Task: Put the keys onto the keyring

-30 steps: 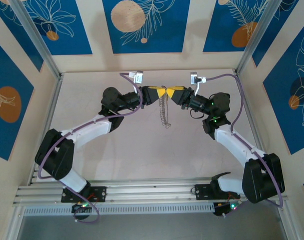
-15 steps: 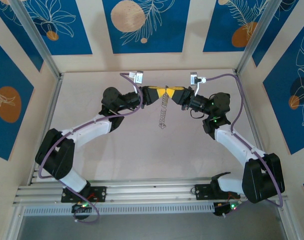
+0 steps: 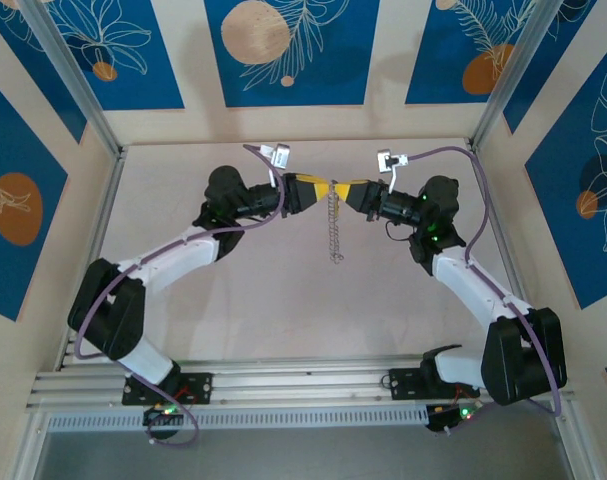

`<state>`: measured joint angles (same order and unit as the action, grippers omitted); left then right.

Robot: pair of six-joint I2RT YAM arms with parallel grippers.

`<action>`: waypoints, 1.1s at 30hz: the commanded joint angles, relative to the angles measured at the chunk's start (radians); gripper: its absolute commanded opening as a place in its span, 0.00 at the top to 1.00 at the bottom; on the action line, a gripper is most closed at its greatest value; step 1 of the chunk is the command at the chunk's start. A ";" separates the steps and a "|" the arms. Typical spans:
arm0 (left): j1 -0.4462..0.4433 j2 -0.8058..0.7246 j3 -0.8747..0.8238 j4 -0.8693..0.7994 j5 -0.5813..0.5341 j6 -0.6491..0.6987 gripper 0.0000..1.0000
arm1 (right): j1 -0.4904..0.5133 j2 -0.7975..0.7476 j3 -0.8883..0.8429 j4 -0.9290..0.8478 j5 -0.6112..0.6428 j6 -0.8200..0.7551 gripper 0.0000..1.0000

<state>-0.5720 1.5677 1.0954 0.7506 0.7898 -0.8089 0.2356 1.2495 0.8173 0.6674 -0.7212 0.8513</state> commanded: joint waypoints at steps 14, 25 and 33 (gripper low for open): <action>0.072 0.015 0.299 -0.643 0.205 0.448 0.61 | -0.032 0.190 0.427 -0.634 -0.343 -0.407 1.00; 0.101 0.055 0.364 -0.719 0.263 0.497 0.66 | -0.031 0.263 0.586 -0.858 -0.392 -0.559 1.00; 0.102 0.075 0.387 -0.709 0.270 0.500 0.67 | -0.030 0.281 0.595 -0.889 -0.413 -0.593 1.00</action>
<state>-0.4797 1.6276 1.4403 0.0402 1.0233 -0.3302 0.2089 1.5154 1.3735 -0.1776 -1.0878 0.2943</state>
